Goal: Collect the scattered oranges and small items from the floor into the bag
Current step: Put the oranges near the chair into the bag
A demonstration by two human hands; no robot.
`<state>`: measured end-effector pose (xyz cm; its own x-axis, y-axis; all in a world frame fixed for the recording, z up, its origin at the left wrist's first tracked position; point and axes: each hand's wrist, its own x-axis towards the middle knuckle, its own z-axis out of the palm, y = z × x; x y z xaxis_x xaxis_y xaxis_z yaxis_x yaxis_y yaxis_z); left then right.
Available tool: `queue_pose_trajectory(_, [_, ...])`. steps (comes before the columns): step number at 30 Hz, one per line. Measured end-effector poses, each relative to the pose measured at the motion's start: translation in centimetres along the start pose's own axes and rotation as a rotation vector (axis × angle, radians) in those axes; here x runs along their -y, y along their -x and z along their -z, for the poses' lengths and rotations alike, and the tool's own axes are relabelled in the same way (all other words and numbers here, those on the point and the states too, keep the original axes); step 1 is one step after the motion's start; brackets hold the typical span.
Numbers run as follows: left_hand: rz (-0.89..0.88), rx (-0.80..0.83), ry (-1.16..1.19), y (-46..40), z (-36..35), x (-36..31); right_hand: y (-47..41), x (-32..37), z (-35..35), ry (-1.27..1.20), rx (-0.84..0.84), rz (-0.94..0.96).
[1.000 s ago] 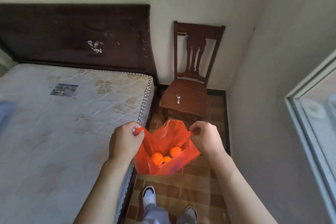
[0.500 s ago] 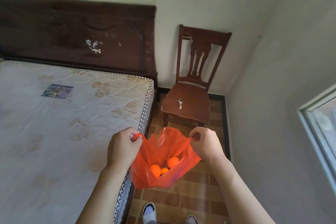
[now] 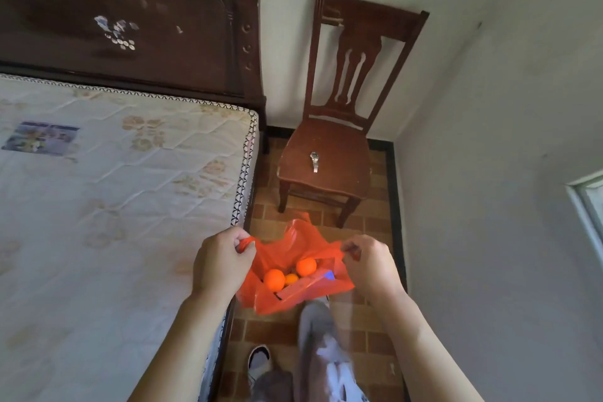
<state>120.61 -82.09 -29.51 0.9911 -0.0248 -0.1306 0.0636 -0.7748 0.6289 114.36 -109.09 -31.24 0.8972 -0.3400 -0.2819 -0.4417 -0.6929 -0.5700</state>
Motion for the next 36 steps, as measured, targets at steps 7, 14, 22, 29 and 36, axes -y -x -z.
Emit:
queue_pose_trajectory(7, [0.036,0.054,-0.05,-6.5,-6.4,3.1,-7.1,-4.3,-5.0,-0.007,0.061,-0.003])
queue_pose_trajectory(14, [0.004,0.107,-0.104,-13.5,-13.3,7.4,-14.3,-8.8,-11.9,0.054,0.111,-0.005])
queue_pose_trajectory(22, [-0.057,0.172,-0.151,-19.5,-21.7,14.4,-20.5,-13.5,-19.5,0.021,0.1,0.022])
queue_pose_trajectory(29, [-0.122,0.172,-0.172,-24.3,-28.3,19.2,-24.7,-18.5,-26.3,0.021,0.059,0.082])
queue_pose_trajectory(36, [-0.238,0.104,-0.19,-28.8,-33.3,21.8,-29.8,-22.6,-30.3,0.035,0.017,0.156])
